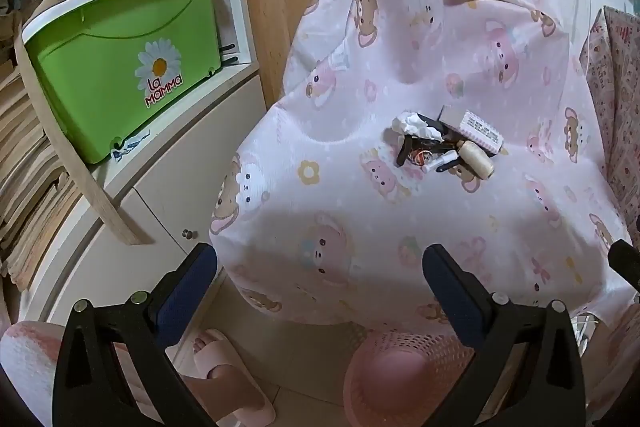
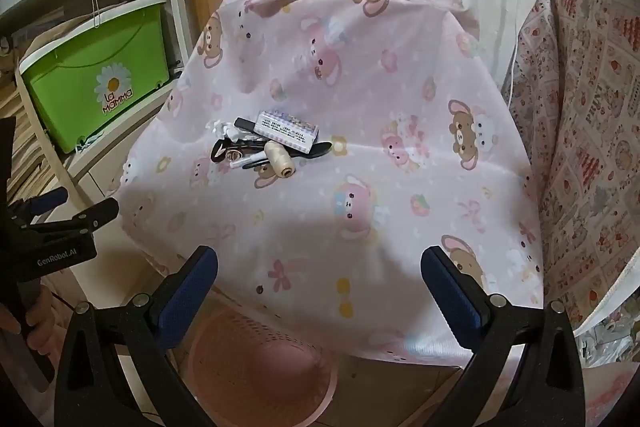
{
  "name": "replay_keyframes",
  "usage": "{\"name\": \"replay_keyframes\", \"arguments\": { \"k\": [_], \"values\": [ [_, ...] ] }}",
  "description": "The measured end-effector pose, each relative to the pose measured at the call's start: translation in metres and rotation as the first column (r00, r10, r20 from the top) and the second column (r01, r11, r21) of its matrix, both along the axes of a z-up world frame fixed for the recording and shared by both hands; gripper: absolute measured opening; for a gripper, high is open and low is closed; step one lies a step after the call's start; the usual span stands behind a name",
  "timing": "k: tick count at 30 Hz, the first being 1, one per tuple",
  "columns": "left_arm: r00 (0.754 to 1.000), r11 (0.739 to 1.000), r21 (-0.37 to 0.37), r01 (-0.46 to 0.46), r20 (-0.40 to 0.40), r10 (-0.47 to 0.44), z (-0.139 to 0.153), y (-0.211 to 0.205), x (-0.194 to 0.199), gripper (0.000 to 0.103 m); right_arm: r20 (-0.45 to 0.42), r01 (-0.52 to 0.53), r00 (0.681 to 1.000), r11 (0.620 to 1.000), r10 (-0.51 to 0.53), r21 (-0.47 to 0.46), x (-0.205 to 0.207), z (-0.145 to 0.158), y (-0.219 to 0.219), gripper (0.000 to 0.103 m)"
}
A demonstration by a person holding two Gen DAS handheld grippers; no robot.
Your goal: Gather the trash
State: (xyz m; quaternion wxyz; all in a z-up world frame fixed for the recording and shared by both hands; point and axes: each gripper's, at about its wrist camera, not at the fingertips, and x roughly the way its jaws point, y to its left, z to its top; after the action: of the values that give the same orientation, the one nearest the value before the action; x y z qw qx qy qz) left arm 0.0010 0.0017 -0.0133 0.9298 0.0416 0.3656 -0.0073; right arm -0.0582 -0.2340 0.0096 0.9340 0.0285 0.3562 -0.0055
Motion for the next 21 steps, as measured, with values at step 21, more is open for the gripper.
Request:
{"name": "replay_keyframes", "arguments": {
  "k": [21],
  "values": [
    [1.000,1.000,0.004,0.003,-0.013,-0.003,0.0005,-0.0020,-0.0003,0.102,0.002,0.023,1.000,1.000,-0.022,-0.009,-0.0012,-0.0016,-0.0032,0.103]
  ]
}}
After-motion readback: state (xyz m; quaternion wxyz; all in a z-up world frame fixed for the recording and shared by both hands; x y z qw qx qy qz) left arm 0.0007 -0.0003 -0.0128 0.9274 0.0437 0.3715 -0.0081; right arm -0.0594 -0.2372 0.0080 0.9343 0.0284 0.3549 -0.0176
